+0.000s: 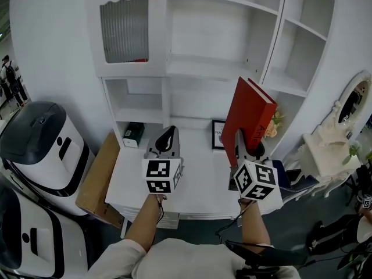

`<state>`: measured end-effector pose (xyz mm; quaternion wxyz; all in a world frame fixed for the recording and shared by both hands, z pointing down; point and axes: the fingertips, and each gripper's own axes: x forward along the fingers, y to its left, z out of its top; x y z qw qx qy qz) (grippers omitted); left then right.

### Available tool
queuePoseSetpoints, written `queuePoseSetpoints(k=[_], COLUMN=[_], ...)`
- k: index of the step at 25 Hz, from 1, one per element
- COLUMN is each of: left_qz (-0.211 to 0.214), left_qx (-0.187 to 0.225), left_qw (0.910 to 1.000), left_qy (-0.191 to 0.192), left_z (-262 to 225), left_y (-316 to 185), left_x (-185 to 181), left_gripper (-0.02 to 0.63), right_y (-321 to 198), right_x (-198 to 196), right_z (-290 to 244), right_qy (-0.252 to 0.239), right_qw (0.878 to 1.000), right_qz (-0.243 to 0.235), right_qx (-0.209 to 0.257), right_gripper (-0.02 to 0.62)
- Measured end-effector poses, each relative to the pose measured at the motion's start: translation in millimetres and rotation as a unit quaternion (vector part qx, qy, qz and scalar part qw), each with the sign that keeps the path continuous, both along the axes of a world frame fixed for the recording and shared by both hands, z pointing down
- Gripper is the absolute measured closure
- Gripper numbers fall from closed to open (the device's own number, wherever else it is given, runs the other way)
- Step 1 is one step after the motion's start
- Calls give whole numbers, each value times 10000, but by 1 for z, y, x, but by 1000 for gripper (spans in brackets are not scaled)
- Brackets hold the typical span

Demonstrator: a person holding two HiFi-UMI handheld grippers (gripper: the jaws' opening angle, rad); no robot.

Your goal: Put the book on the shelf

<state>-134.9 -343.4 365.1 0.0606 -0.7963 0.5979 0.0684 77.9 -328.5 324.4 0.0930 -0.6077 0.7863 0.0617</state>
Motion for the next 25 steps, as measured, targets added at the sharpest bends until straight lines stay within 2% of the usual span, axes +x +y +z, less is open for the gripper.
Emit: queuePoseSetpoints(k=[8, 15, 22, 25], left_qz=[10, 106, -16, -129], left_qx=[-55, -208, -283, -279], left_qw=[9999, 9997, 9996, 9995], left_qy=[87, 29, -95, -27], left_z=[5, 14, 15, 12], left_y=[-41, -58, -64, -66], left_x=[-14, -3, 1, -3], left_gripper=[598, 598, 598, 598], right_y=[-32, -45, -55, -56], right_x=[-12, -6, -3, -3], right_z=[4, 12, 13, 13], right_qy=[33, 21, -44, -32], right_qw=[10000, 9999, 9998, 9996], right_qz=[54, 76, -93, -170], right_qx=[-34, -152, -189, -201], right_gripper=[422, 422, 422, 422])
